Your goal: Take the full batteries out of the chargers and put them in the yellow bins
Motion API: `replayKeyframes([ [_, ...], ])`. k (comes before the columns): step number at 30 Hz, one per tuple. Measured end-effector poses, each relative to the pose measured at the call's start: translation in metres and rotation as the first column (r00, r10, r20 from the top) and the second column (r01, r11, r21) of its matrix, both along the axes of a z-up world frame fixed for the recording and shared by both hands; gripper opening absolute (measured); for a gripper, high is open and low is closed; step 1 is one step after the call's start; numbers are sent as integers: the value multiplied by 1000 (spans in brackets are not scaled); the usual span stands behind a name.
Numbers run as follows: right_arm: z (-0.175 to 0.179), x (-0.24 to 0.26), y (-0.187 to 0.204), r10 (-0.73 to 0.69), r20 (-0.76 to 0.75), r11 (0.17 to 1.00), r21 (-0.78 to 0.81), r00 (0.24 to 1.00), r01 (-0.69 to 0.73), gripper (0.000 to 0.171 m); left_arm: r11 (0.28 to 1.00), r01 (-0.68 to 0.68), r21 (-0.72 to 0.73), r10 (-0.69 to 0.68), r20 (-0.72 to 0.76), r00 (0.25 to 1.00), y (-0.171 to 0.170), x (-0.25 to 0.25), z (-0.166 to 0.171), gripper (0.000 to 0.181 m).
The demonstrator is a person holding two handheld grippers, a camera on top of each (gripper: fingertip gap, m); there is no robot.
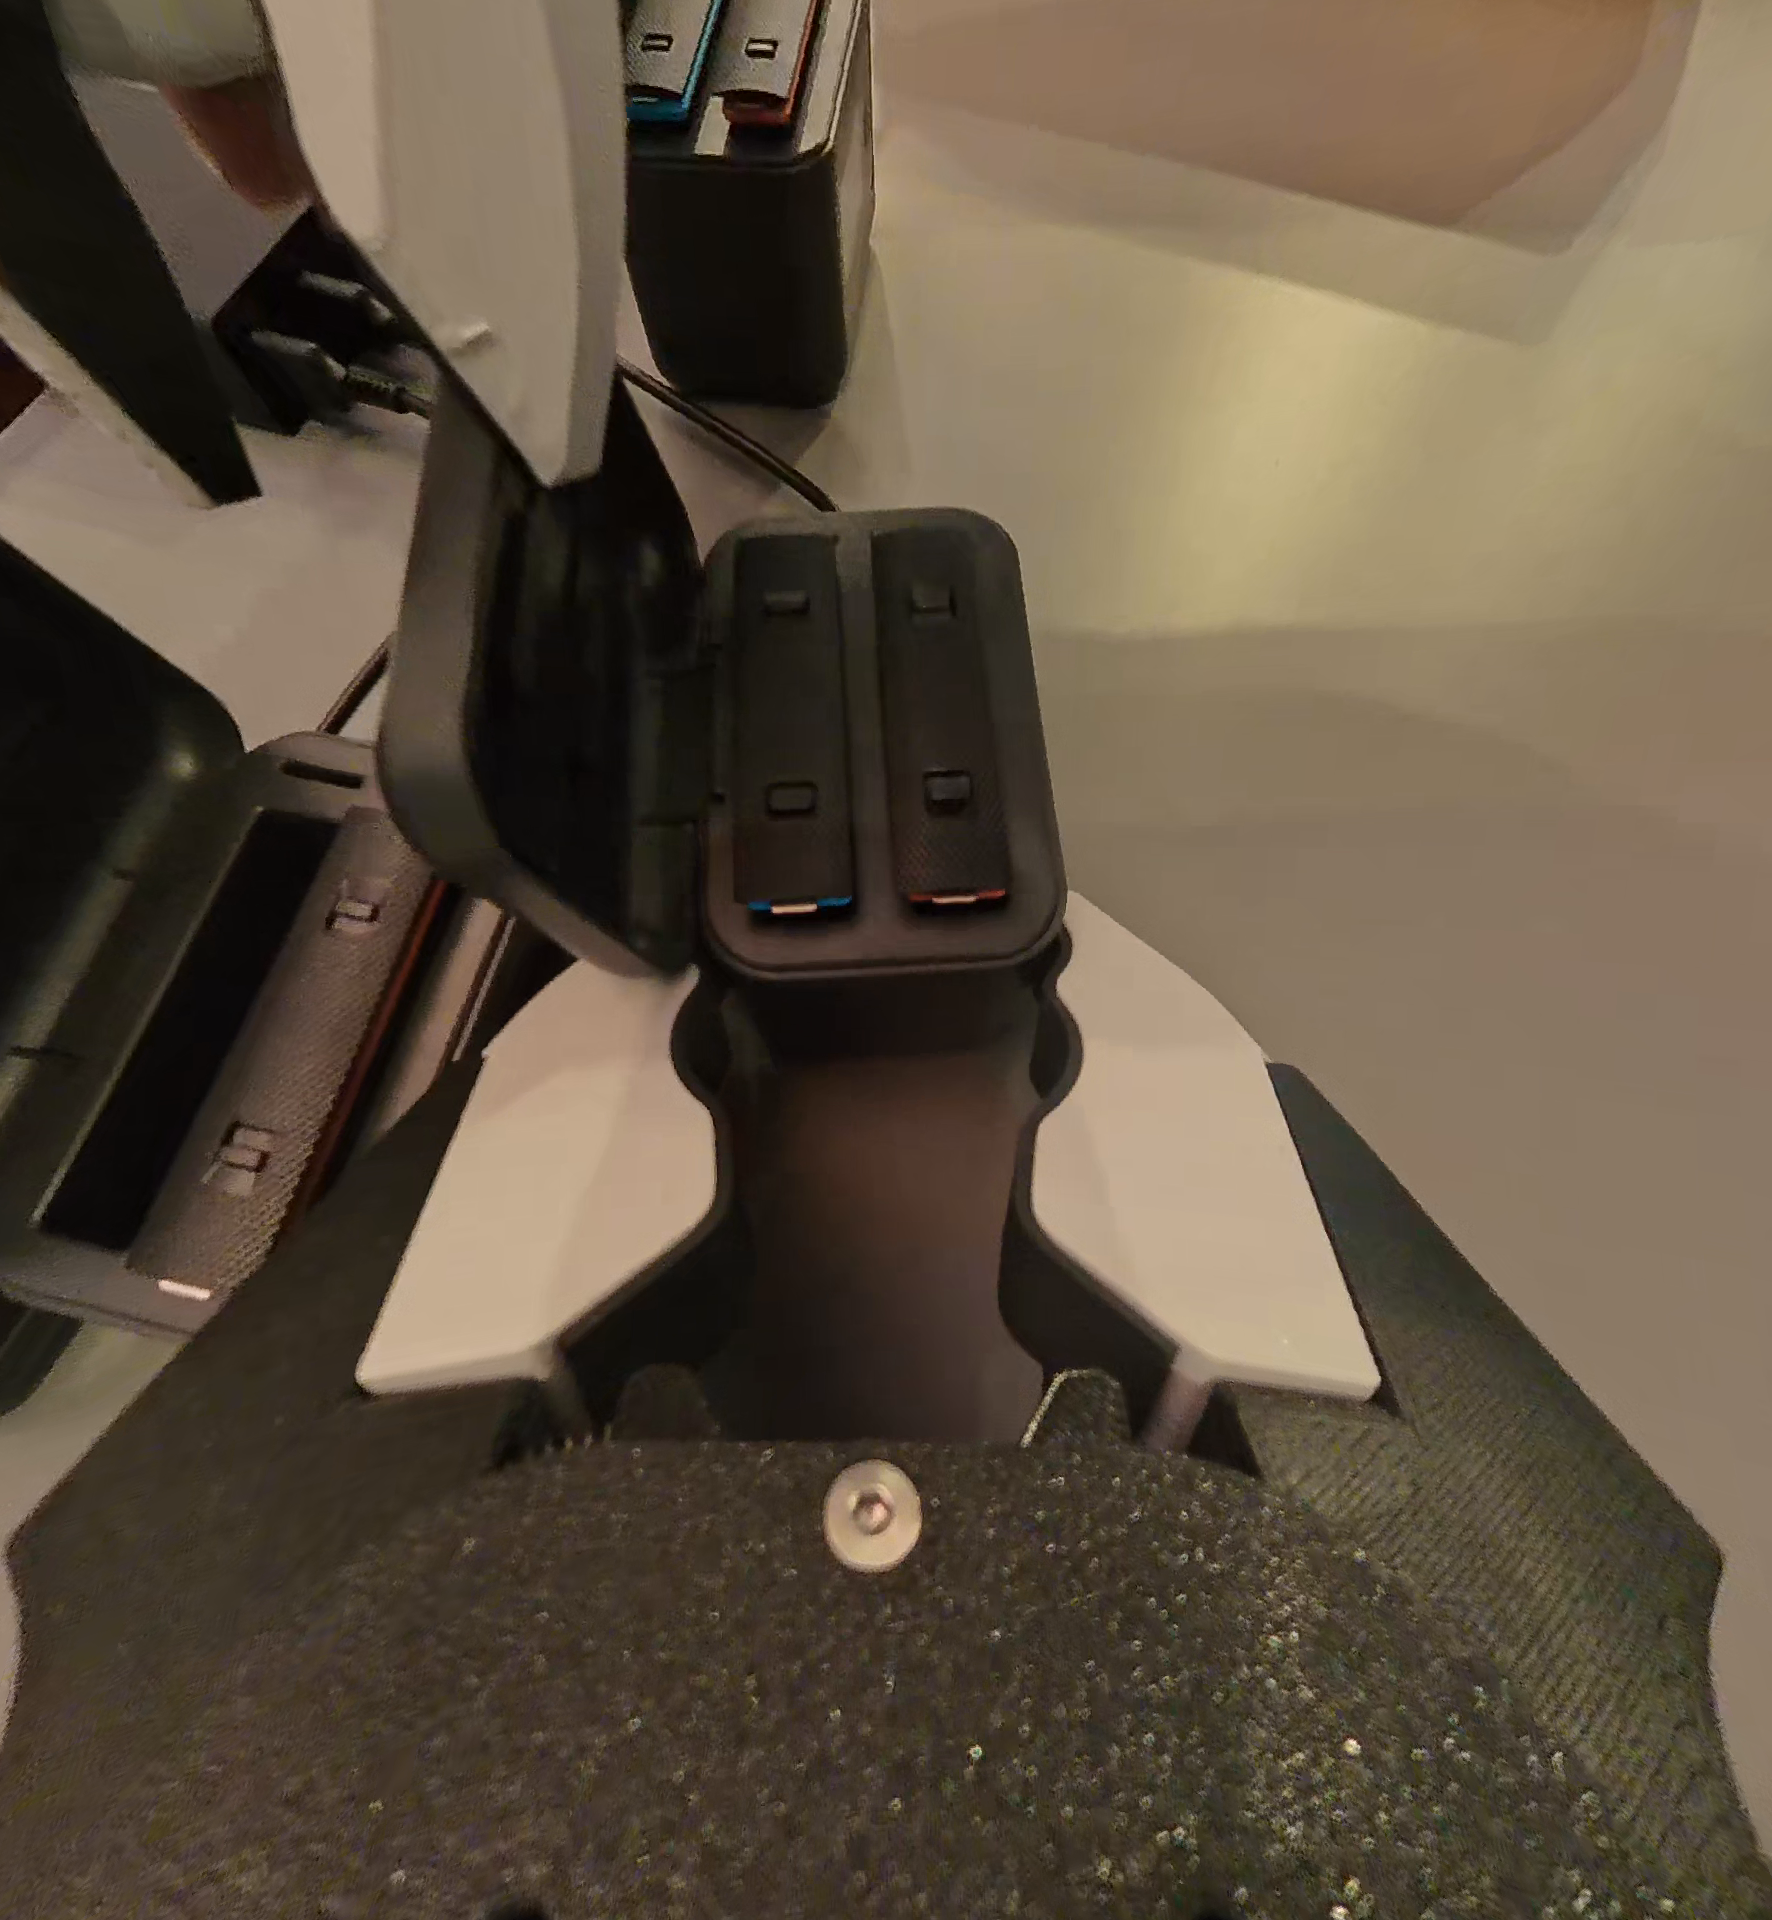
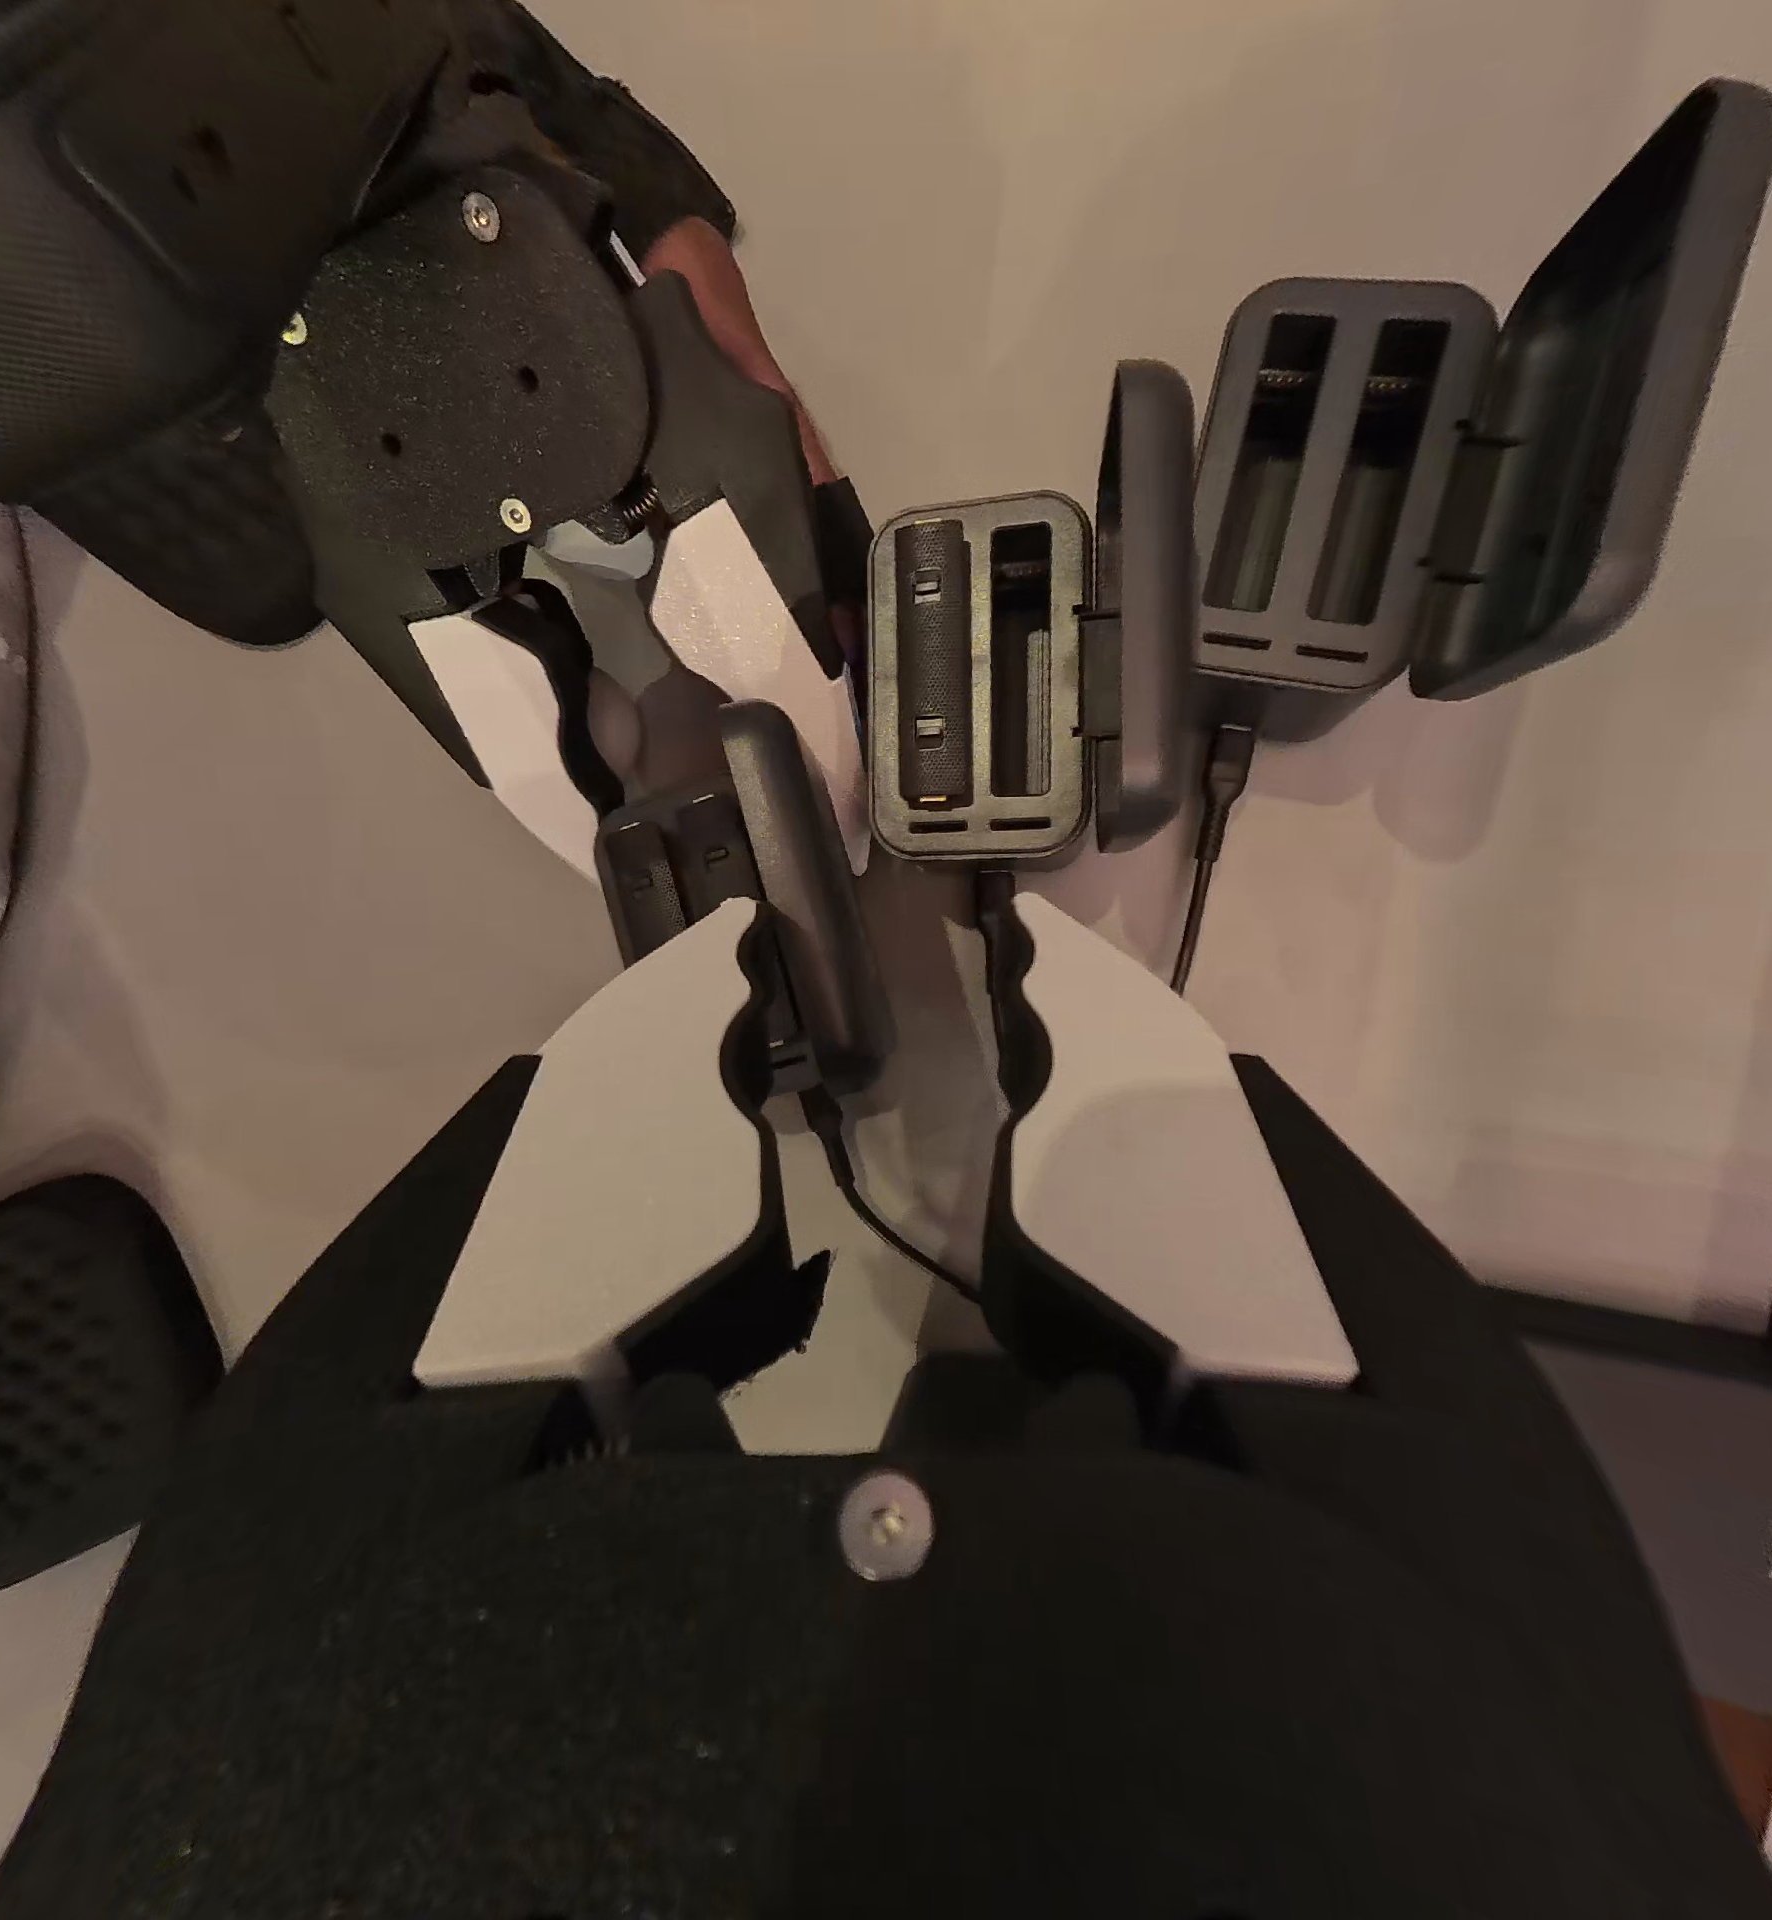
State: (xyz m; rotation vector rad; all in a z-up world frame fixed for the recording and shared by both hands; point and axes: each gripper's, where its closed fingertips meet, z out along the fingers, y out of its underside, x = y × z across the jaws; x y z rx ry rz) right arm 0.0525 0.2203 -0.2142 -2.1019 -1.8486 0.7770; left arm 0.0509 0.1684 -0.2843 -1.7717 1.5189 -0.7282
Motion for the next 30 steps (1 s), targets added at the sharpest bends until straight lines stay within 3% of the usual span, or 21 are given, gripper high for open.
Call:
replayKeyframes([
  [11,20,-4,-3,-67,-40,990,121,997,72,36,1000,-7,7,7,-5,1000,1,-1,0,57],
  [17,54,-4,-4,-234,-139,921,285,962,266,35,999,-14,29,14,-7,1000,2,-2,0,57],
  [20,67,4,-4,-401,-222,821,343,889,456,36,999,-27,35,27,-3,1000,3,-4,1,59],
  [24,66,20,-17,-606,-335,652,310,721,692,38,998,-36,43,36,2,999,3,-5,2,57],
  [30,19,20,-46,-734,-372,511,248,568,823,52,998,-57,37,57,1,998,3,-7,2,56],
])
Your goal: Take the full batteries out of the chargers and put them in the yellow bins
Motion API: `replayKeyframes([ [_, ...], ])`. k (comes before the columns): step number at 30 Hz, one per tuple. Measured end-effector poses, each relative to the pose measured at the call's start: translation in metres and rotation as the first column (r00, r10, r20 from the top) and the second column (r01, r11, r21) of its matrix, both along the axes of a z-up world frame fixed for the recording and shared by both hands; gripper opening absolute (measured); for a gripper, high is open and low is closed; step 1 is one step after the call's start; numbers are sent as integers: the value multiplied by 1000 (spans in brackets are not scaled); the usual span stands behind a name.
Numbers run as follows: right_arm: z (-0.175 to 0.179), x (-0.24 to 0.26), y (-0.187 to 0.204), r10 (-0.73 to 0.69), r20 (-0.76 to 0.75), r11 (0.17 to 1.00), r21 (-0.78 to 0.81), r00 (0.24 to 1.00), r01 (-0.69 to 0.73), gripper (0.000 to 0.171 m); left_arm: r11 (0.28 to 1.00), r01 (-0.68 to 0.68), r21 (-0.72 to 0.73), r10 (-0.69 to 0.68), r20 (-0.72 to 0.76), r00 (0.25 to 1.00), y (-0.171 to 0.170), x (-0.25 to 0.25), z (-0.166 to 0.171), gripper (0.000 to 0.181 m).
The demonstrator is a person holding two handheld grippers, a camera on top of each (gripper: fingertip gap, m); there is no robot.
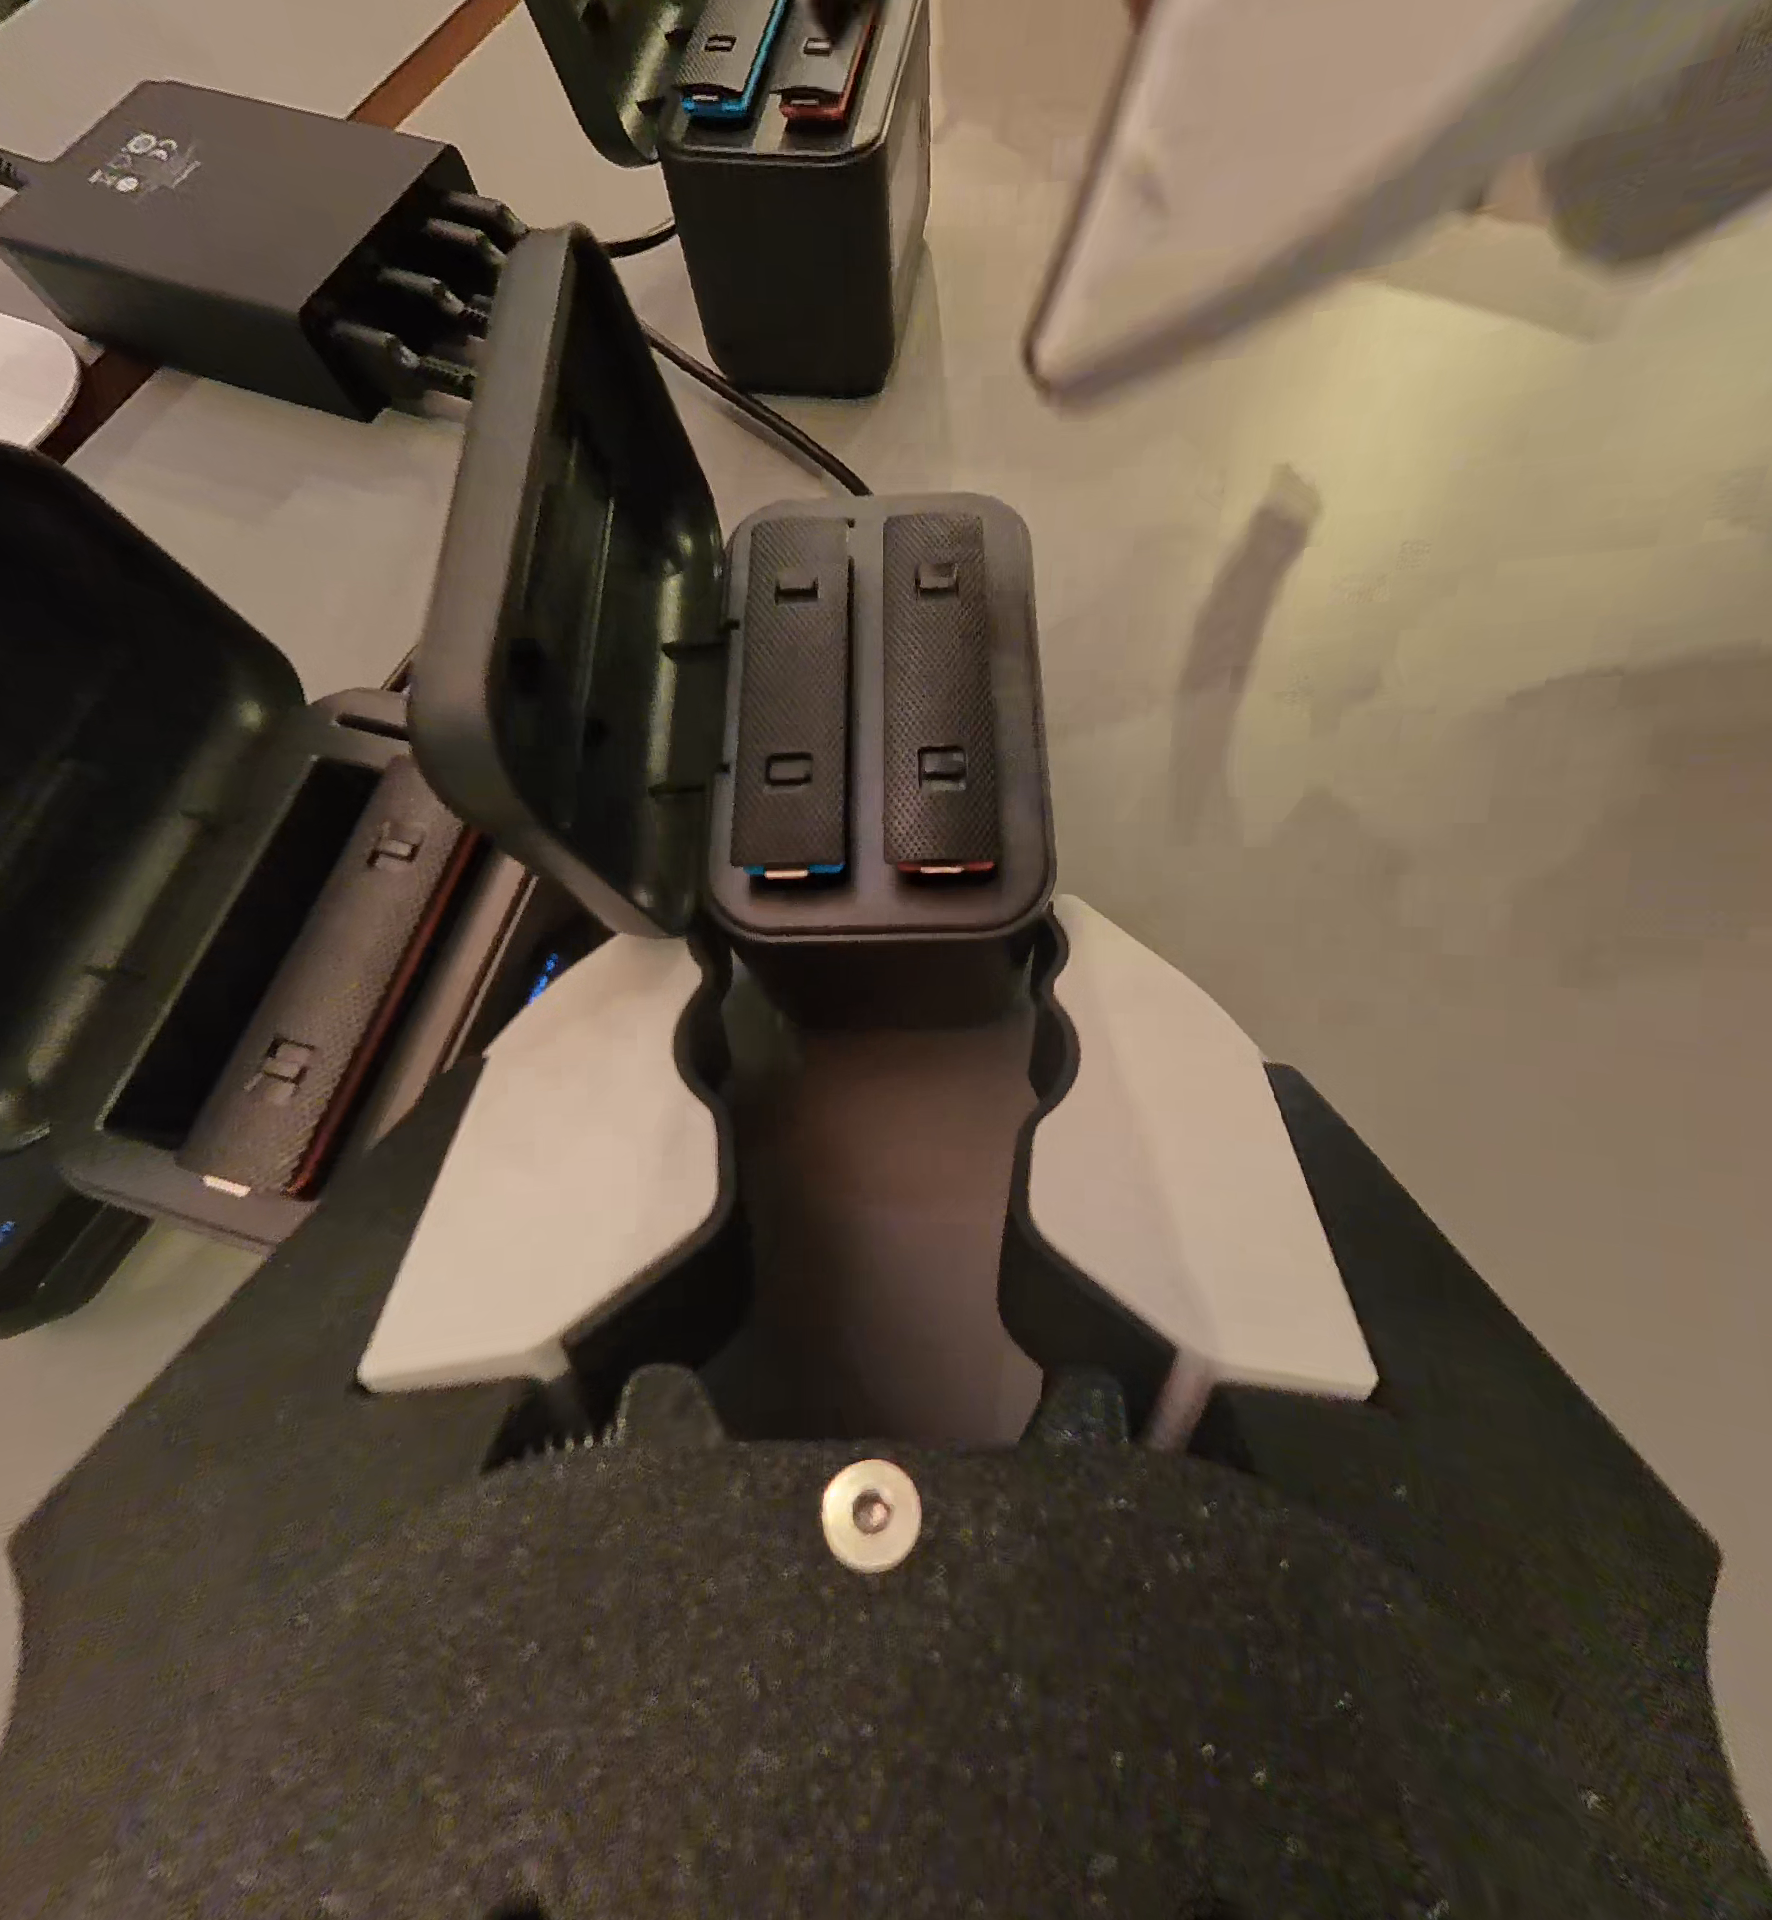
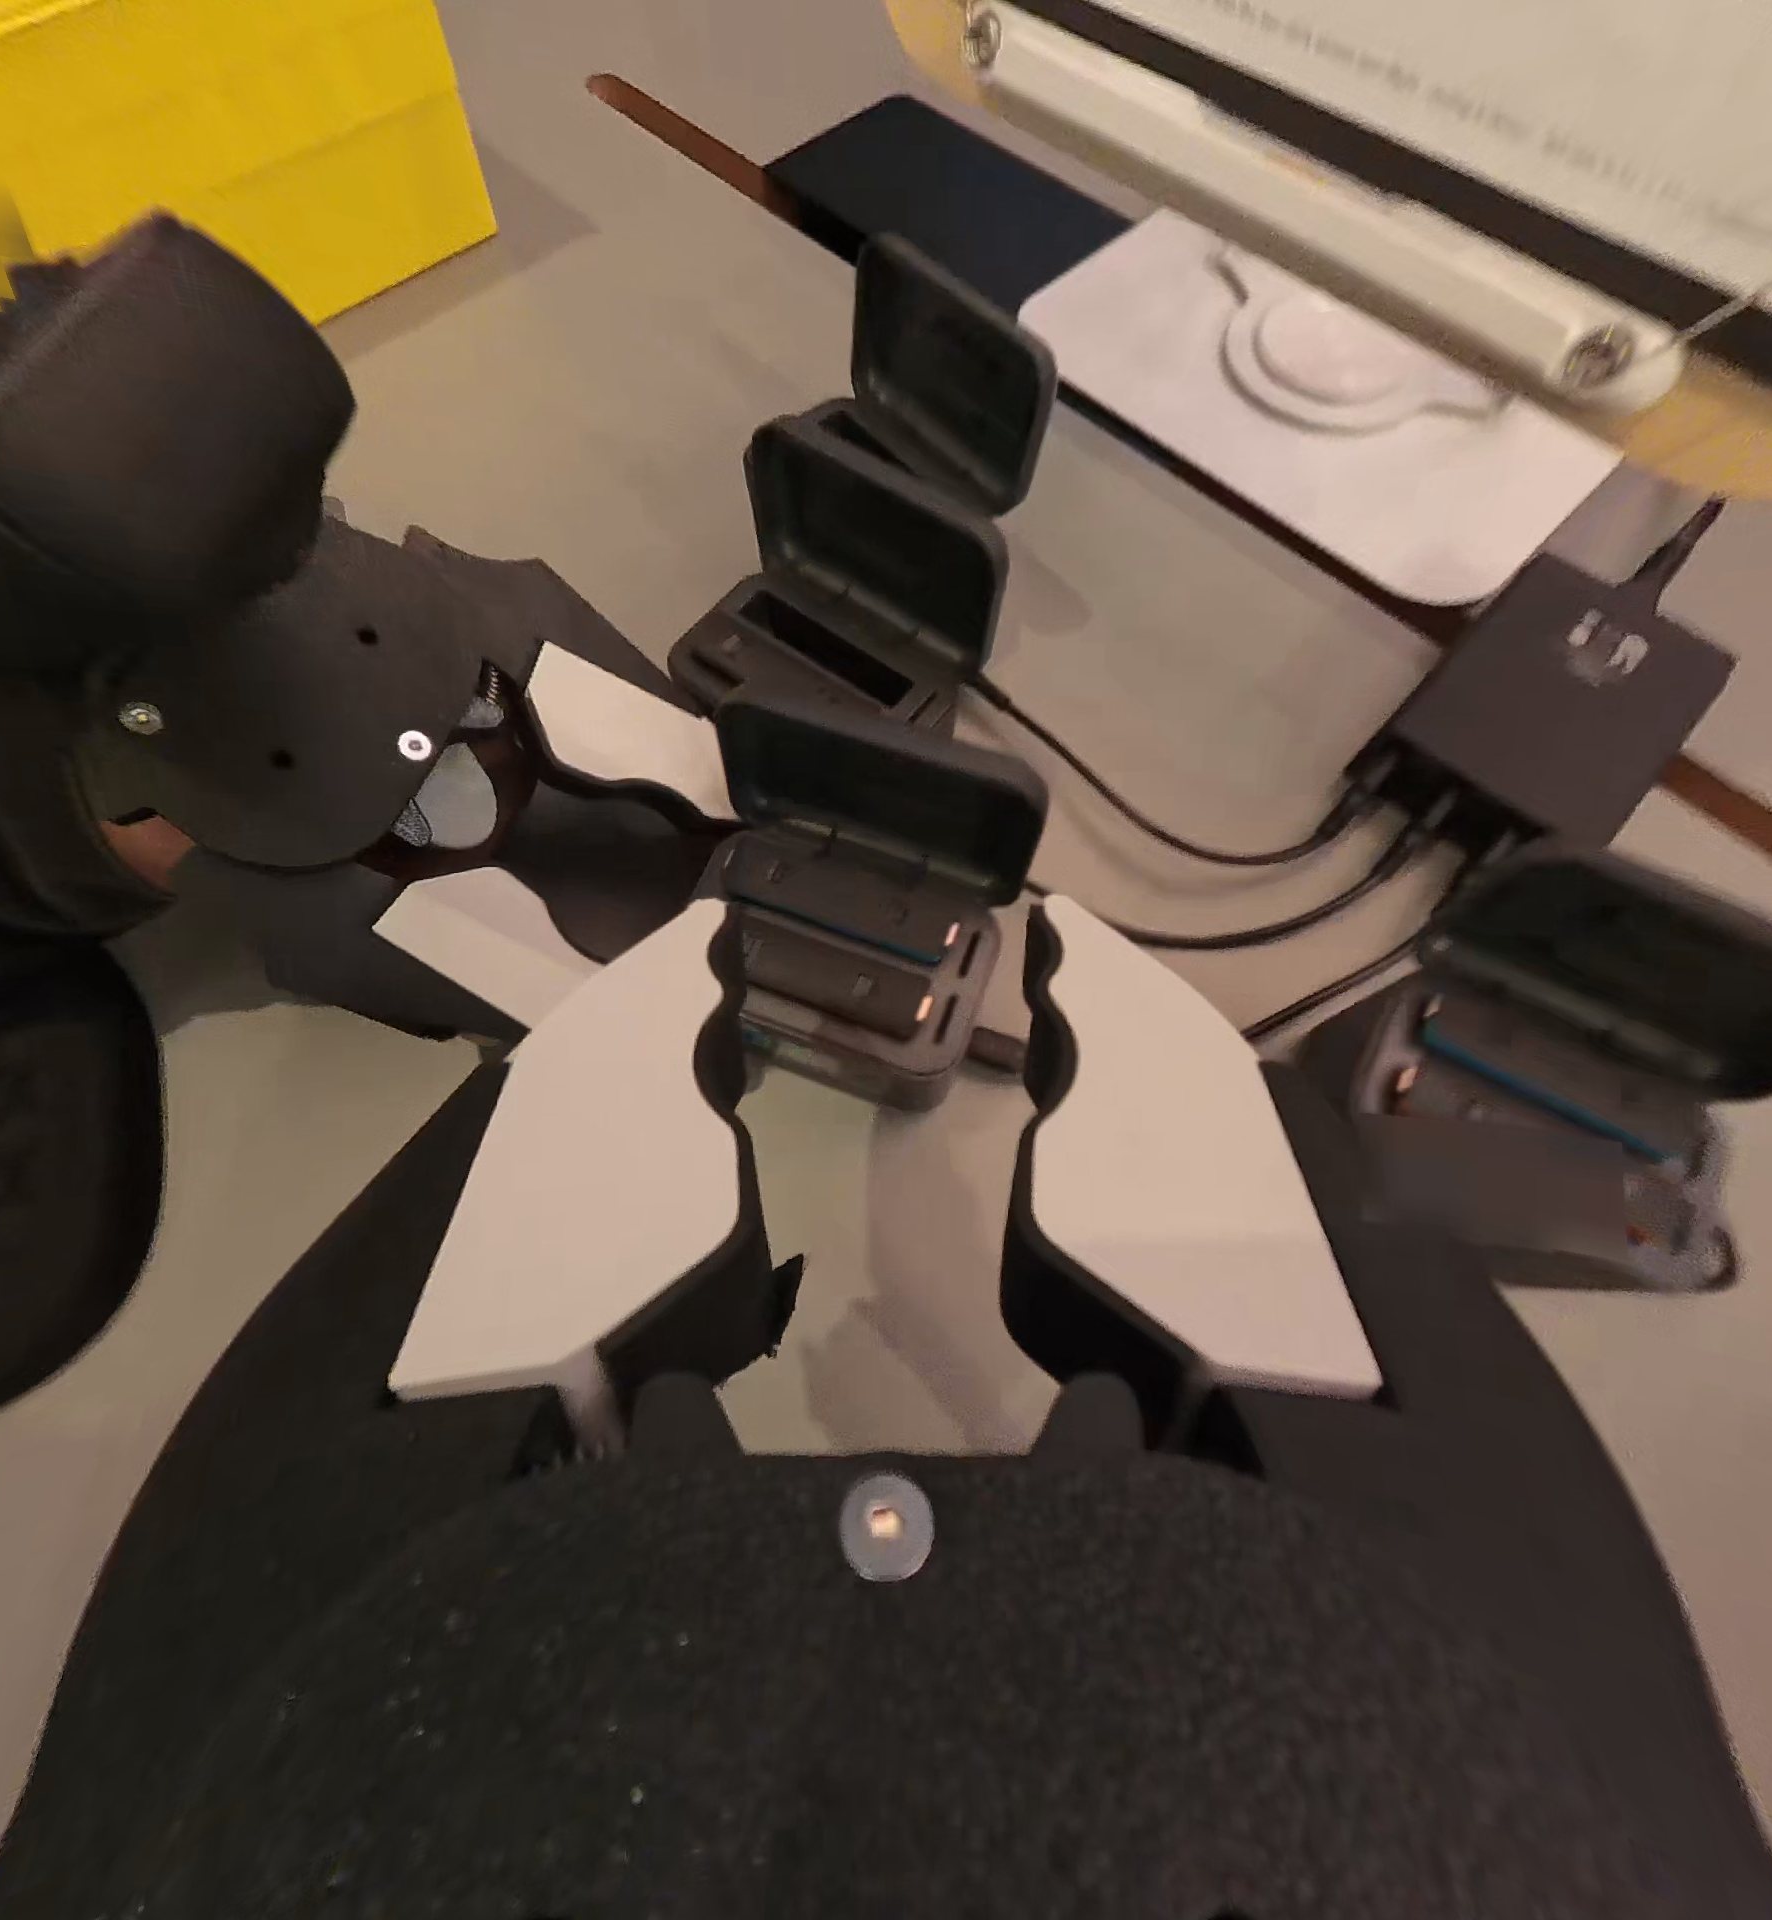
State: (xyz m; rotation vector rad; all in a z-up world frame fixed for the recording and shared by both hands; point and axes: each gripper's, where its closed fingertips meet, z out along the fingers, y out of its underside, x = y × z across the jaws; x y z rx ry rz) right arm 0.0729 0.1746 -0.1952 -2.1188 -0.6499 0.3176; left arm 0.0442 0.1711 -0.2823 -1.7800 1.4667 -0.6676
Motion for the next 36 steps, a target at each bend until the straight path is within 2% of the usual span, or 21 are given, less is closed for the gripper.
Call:
replayKeyframes([
  [6,-30,-17,-3,-132,-57,991,-4,990,132,60,1000,-24,3,24,-6,1000,-2,0,0,56],
  [13,-45,-21,12,-225,-12,974,6,974,225,63,999,-47,6,47,-9,999,-3,1,0,56],
  [36,-46,-21,15,-263,-11,965,16,965,263,57,998,-59,11,59,-6,998,-2,0,-1,56],
])
